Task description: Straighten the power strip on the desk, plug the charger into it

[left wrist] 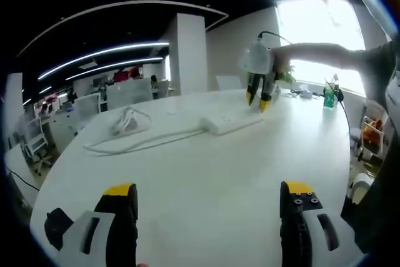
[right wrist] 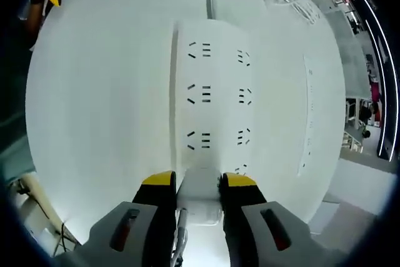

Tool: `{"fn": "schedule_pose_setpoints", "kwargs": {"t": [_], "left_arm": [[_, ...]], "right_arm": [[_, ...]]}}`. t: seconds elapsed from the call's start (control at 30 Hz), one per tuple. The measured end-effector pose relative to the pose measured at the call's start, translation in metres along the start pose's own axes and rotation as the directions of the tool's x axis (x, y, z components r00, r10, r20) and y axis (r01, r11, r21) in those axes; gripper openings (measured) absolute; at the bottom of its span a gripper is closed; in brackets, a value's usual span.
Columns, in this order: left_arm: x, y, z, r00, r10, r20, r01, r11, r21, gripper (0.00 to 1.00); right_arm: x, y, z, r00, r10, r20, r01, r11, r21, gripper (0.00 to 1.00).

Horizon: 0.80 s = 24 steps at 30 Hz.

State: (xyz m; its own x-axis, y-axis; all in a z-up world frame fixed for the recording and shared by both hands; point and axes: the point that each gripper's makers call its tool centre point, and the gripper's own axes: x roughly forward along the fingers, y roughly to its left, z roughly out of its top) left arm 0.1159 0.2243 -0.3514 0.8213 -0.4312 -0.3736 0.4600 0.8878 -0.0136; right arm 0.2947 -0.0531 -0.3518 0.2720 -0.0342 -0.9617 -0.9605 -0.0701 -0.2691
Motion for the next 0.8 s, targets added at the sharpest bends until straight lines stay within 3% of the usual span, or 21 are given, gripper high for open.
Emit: {"fn": "schedule_pose_setpoints", "kwargs": {"t": [0.33,0.8], "left_arm": [[0.0005,0.0004,0.0016,1.0,0.0,0.003,0.0,1.0,-0.001,0.97],[0.0022,0.0011,-0.0009,1.0,-0.002,-0.004,0.002,1.0,-0.003,0.97]], "right_arm": [[-0.001,0.0016,-0.0025,1.0,-0.01,-0.007,0.01,1.0,0.013,0.25],[0.0046,-0.0007,0.0002,0.999,-0.014,0.042,0.013,1.0,0.025,0.25]]}}
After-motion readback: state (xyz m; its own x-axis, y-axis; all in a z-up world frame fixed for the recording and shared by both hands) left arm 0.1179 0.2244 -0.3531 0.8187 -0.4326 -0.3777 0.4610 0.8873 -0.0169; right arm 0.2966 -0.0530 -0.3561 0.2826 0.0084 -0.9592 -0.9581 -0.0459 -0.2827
